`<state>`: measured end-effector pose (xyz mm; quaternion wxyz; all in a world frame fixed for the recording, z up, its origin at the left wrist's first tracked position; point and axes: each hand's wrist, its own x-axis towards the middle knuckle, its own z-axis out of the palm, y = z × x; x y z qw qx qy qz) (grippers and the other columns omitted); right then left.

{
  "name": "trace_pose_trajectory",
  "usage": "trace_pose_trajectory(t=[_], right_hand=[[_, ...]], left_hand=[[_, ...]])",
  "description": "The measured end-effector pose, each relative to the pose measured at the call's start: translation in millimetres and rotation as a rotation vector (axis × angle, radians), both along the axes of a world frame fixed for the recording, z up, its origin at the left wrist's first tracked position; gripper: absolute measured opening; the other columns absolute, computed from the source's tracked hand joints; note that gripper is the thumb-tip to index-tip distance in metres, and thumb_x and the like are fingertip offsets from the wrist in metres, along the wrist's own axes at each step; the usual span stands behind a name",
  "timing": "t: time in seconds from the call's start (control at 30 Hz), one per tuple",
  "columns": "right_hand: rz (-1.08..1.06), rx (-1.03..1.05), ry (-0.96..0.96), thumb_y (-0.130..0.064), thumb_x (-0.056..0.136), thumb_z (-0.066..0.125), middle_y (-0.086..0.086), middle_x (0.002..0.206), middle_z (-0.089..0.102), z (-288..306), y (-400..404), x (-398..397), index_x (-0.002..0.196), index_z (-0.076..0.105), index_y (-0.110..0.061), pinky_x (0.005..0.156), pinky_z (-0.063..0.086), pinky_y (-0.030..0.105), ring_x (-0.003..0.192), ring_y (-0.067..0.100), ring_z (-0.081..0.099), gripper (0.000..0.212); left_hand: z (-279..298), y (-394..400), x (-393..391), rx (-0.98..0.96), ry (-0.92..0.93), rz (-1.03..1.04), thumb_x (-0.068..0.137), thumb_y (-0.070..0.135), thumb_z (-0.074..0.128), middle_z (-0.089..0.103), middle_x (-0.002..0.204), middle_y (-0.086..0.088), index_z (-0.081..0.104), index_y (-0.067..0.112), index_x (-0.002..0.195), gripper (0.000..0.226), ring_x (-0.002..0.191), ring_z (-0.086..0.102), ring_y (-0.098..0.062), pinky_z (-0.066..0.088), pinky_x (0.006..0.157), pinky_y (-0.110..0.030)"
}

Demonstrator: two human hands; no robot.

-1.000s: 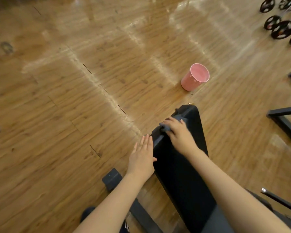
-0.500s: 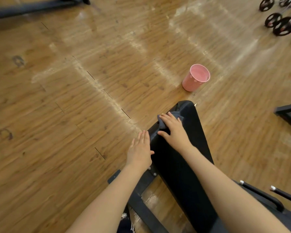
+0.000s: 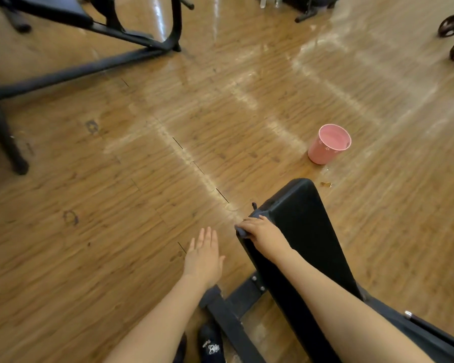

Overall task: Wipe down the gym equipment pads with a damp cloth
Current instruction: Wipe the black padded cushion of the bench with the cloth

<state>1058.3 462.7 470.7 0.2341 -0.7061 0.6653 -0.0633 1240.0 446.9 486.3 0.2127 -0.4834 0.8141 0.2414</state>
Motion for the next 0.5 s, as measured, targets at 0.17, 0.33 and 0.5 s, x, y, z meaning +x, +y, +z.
trace_pose_trajectory(t=[0.17, 0.33, 0.5], right_hand=[[0.122, -0.078, 0.045, -0.015, 0.091, 0.051, -0.001, 0.120, 0.058, 16.3, -25.7, 32.3, 0.124, 0.053, -0.017, 0.100, 0.035, 0.031, 0.112, 0.018, 0.051, 0.033], [0.284, -0.178, 0.185, -0.021, 0.097, 0.044, 0.004, 0.131, 0.049, 62.8, -94.6, 66.2, 0.129, 0.046, -0.010, 0.104, 0.029, 0.033, 0.128, 0.023, 0.039, 0.034], [0.336, -0.204, 0.254, -0.033, 0.101, 0.034, 0.007, 0.138, 0.046, 108.8, -195.2, 123.0, 0.132, 0.043, -0.007, 0.107, 0.023, 0.030, 0.134, 0.023, 0.034, 0.042]], left_hand=[[25.4, -25.3, 15.9, -0.055, 0.027, 0.029, 0.103, 0.043, 0.021, -0.010, 0.160, -0.009, -0.006, 0.007, 0.152, 0.066, 0.147, -0.011, -0.023, -0.002, 0.120, -0.040], [55.3, -78.8, 50.8, -0.163, 0.029, 0.091, 0.103, 0.046, 0.022, -0.009, 0.160, -0.008, -0.004, 0.007, 0.152, 0.068, 0.147, -0.011, -0.021, -0.003, 0.118, -0.040], [91.9, -164.9, 109.0, -0.286, 0.028, 0.206, 0.102, 0.046, 0.024, -0.008, 0.161, -0.008, -0.004, 0.007, 0.152, 0.070, 0.147, -0.010, -0.022, -0.003, 0.117, -0.040]])
